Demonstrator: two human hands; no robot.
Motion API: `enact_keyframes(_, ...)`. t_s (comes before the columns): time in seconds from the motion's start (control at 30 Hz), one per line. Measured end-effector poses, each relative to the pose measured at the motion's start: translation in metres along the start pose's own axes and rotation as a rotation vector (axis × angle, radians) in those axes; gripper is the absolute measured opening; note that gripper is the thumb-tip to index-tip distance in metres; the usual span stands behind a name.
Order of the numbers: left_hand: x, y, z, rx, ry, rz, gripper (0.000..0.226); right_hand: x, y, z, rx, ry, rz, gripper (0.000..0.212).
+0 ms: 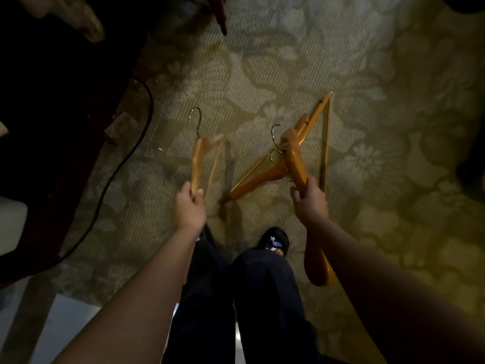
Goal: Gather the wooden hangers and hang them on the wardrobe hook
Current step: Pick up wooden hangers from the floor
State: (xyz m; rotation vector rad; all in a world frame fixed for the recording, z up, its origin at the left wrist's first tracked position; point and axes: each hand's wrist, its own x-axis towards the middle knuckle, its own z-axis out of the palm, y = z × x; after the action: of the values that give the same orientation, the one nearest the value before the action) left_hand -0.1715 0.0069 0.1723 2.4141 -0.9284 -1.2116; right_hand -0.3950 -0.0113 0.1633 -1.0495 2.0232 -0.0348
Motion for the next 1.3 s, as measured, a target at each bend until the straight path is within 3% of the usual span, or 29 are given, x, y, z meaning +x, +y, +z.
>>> enact_keyframes(0.23,0.008,0.005,-0.026,0.001,-0.167,0.07,0.009,-0.006,-0.014,-0.011,-0.096,0.059,-0.081,0.03)
enact_keyframes(0.47,-0.018,0.026,-0.078,-0.003,-0.228,0.083,0.021,-0.043,-0.047,-0.053,-0.226,0.07,-0.245,0.026)
enact_keyframes(0.8,-0.09,0.074,-0.214,-0.045,-0.2,0.082,0.02,-0.149,-0.123,-0.141,-0.351,-0.065,-0.469,0.026)
enact_keyframes(0.9,-0.117,0.083,-0.257,-0.057,-0.175,0.074,0.024,-0.187,-0.15,-0.16,-0.33,-0.187,-0.387,0.025)
enact_keyframes(1.3,-0.217,0.043,-0.375,-0.111,-0.176,0.029,0.028,-0.308,-0.228,-0.165,-0.478,-0.337,-0.505,0.028)
